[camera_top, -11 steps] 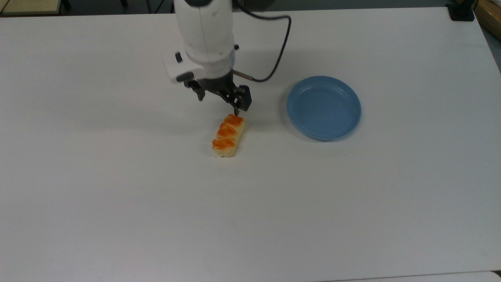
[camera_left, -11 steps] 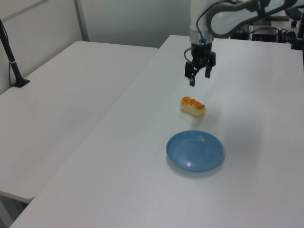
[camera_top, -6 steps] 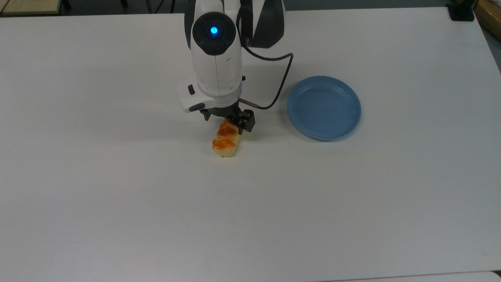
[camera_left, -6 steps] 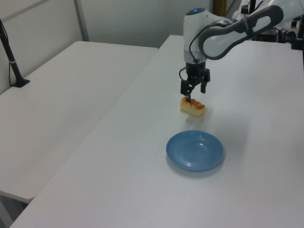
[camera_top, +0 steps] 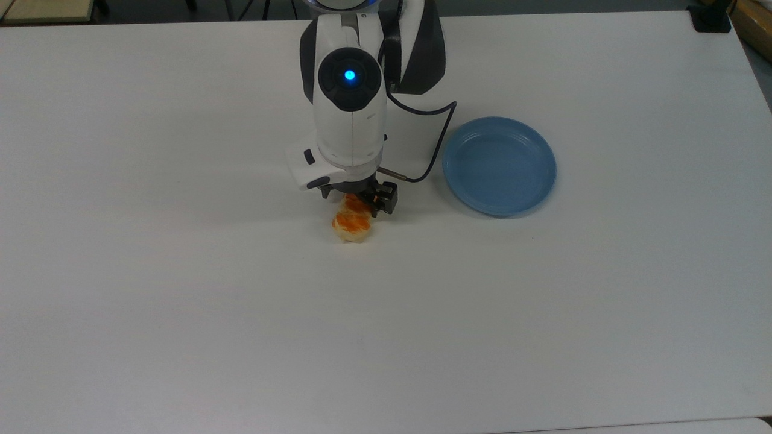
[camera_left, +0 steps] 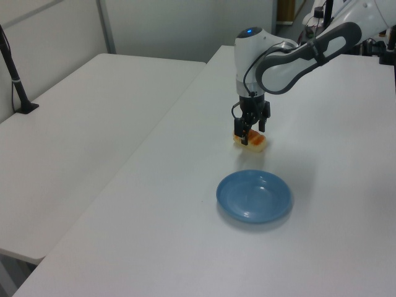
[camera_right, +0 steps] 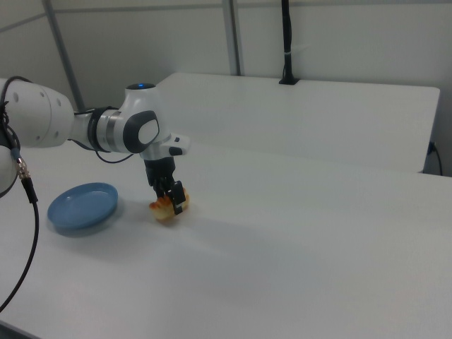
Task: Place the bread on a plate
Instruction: 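Close the gripper around the bread roll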
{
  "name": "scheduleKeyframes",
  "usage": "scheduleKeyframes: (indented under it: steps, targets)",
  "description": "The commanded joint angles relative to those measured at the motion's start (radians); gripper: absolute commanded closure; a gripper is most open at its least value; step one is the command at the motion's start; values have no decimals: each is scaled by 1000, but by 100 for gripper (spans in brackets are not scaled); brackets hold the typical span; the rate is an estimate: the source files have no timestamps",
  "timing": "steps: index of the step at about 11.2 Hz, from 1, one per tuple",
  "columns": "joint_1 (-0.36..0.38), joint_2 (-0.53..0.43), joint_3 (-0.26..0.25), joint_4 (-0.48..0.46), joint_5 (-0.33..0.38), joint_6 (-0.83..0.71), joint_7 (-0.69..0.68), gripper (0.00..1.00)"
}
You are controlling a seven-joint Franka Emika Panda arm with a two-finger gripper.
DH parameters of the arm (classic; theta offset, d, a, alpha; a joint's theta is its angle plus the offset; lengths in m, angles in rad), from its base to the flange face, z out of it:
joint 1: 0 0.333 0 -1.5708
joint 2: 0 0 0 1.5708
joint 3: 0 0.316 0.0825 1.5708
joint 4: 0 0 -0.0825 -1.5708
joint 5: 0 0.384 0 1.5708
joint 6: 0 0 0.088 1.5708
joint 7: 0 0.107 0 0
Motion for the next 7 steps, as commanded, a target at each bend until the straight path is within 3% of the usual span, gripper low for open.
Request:
scheduleKeyframes:
  steps: [1, 3, 7]
  targets:
    - [18, 10, -8, -9, -17, 30, 24, 23]
    - [16, 10, -8, -9, -17, 30, 24, 26]
    - [18, -1, -8, -3, -17, 24, 10, 65]
